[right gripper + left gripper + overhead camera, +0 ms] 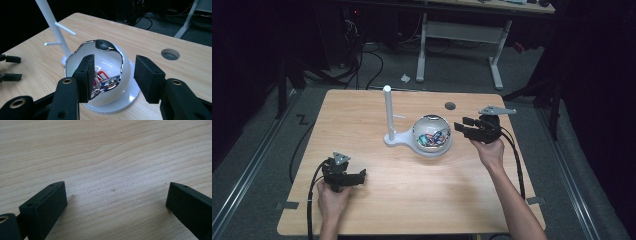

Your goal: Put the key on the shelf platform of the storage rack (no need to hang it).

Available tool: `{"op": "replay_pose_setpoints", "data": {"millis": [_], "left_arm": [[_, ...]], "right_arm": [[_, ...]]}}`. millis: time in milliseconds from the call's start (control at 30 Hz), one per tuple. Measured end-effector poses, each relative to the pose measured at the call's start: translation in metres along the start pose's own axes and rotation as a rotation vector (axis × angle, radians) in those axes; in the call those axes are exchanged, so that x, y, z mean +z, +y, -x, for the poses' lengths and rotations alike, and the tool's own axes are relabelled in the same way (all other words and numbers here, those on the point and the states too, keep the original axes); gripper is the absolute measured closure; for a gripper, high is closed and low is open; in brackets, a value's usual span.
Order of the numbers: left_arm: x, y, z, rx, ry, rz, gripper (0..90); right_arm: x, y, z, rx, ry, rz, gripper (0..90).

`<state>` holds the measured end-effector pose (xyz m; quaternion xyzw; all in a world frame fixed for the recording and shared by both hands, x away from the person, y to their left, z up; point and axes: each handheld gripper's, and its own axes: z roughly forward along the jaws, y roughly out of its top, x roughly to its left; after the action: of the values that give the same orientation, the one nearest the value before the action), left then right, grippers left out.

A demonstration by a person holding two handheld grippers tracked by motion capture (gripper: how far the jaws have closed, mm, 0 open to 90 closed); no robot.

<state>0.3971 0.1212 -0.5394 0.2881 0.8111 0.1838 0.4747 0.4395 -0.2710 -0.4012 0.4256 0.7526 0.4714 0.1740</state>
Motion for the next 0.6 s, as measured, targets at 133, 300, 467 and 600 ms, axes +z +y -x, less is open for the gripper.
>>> {"op": "replay_pose_setpoints", "data": {"millis": [133, 300, 467, 600], "left_arm": [[0.000, 0.000, 0.000, 0.000, 0.000, 0.000, 3.7], [0.000, 0.000, 0.000, 0.001, -0.002, -0.001, 3.7], [0.000, 0.000, 0.000, 0.000, 0.000, 0.001, 3.7], [0.000, 0.000, 0.000, 0.000, 0.000, 0.000, 3.7]], "right_arm": [[-0.007, -0.001, 0.003, 0.006, -0.010, 0.009, 51.2], [-0.020, -0.006, 0.009, 0.032, -0.025, 0.029, 51.2], [-0.028, -0.013, 0.014, 0.047, -0.035, 0.030, 51.2], [-0.042, -0.021, 0.017, 0.059, -0.050, 0.056, 51.3]]}}
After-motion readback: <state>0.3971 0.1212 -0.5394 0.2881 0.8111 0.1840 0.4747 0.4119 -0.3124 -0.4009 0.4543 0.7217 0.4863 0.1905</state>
